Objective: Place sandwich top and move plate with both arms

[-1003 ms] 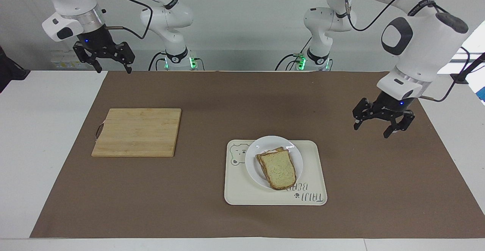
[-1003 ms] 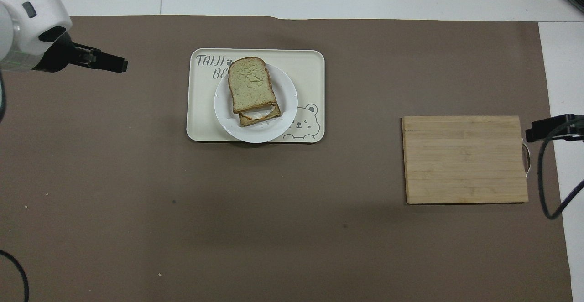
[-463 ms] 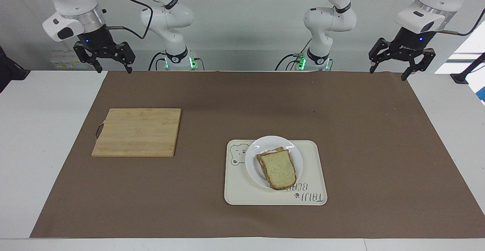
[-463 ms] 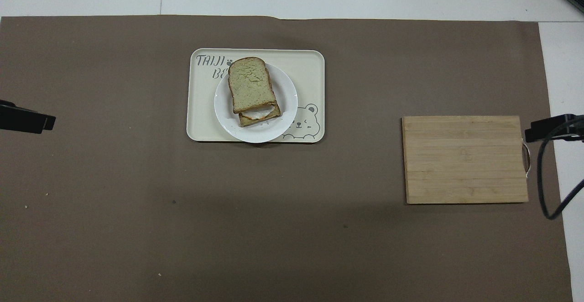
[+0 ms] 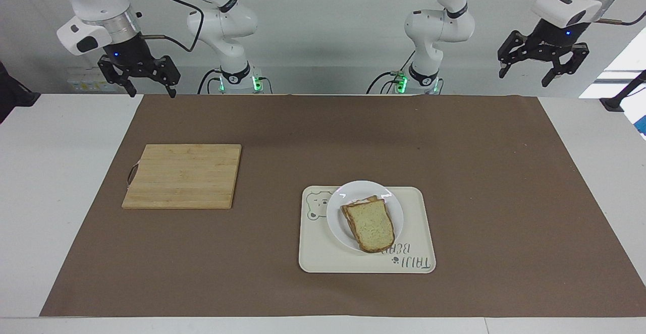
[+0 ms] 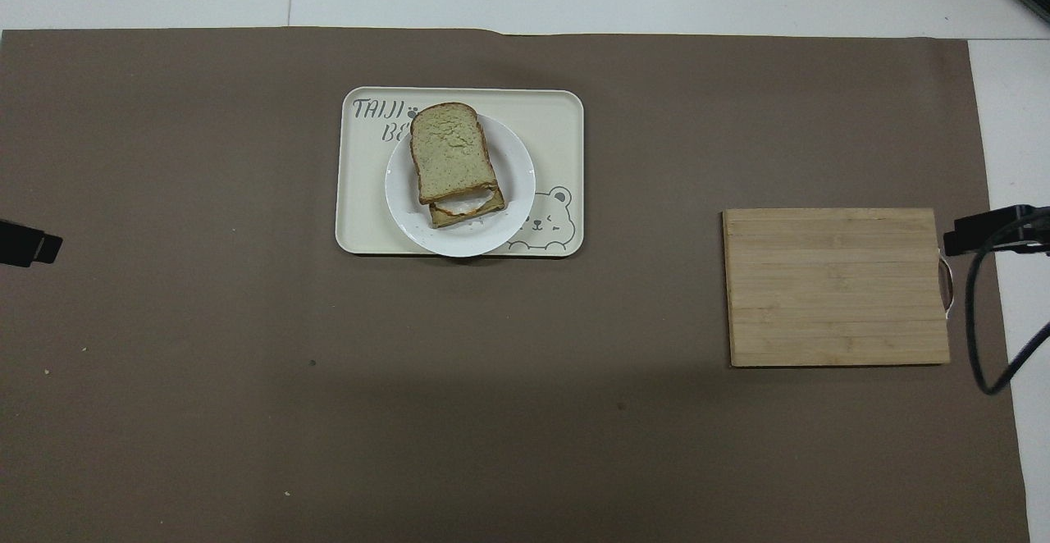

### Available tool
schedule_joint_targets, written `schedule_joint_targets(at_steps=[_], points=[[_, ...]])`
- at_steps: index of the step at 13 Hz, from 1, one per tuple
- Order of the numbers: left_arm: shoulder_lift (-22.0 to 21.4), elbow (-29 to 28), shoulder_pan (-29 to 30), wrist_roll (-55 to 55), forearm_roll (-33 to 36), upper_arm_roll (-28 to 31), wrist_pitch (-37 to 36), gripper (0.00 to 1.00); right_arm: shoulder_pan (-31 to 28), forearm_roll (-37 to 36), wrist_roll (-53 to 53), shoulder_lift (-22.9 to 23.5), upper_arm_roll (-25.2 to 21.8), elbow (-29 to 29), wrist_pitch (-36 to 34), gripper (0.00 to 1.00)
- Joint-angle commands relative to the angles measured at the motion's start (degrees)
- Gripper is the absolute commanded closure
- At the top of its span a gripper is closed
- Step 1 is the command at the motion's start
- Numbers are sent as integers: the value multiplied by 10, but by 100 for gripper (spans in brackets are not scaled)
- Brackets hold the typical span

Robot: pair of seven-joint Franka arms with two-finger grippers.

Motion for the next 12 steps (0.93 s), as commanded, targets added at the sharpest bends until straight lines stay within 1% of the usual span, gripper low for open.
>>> schedule_joint_targets(at_steps=[1, 2, 3, 12], points=[[-3, 7, 2, -5, 6, -1, -26, 0, -4, 6, -7, -10, 2, -9, 1, 0], [-19, -17, 1, -5, 5, -2, -25, 0, -4, 6, -7, -10, 2, -9, 1, 0], [-26, -26, -1, -3, 5, -3, -22, 0, -4, 6, -7, -10, 2, -9, 1, 0], [-24, -26, 9, -4, 4, -2, -10, 0, -4, 6, -7, -10, 2, -9, 1, 0]])
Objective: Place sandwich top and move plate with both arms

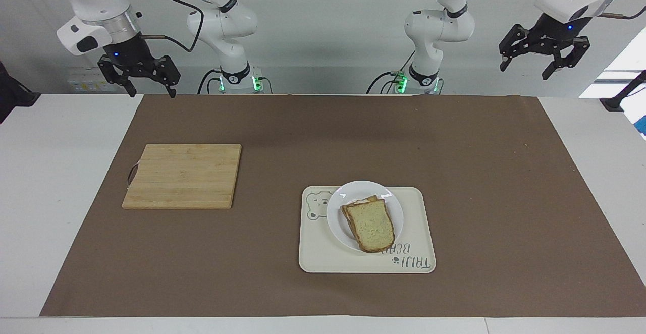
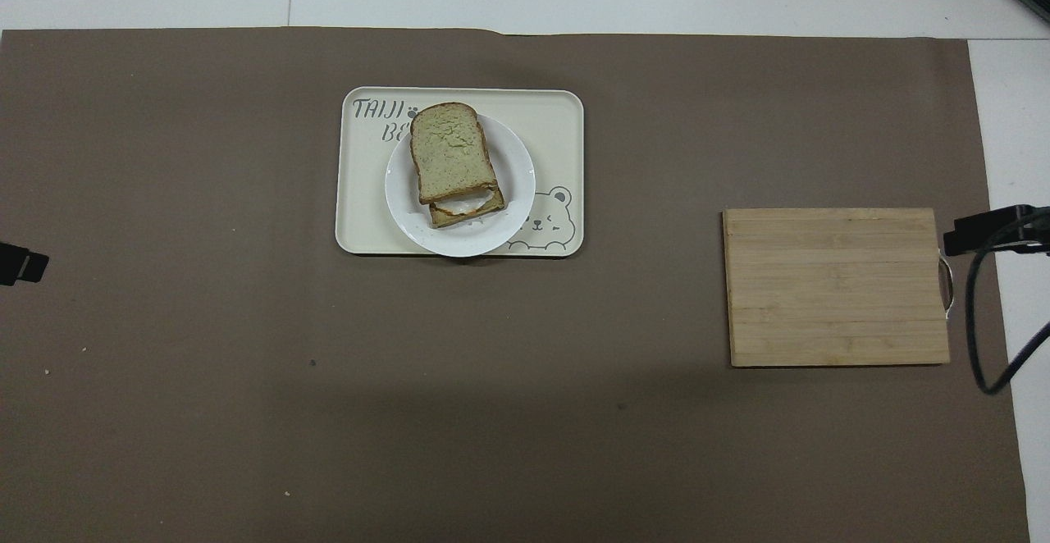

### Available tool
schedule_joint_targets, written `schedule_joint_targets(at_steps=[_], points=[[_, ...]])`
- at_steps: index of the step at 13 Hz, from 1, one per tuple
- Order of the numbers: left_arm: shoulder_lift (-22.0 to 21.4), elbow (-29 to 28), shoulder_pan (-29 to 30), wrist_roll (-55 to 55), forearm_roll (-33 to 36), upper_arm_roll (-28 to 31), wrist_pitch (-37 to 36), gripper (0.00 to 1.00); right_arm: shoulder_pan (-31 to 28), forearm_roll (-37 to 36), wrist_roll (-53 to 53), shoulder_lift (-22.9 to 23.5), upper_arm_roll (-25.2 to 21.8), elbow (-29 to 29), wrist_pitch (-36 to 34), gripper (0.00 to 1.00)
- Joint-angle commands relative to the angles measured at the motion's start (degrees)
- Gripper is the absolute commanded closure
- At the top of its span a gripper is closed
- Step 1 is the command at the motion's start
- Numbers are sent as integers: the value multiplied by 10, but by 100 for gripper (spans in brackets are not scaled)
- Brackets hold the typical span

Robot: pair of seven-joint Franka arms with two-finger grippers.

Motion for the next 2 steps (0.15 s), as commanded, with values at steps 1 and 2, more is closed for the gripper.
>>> schedule_joint_targets(at_steps=[1, 2], points=[[-15, -19, 3, -4, 4, -3, 10, 0, -4, 6, -7, -10, 2, -9, 1, 0], [-15, -20, 3, -3, 4, -3, 10, 0, -4, 7, -8, -10, 2, -9, -4, 0]])
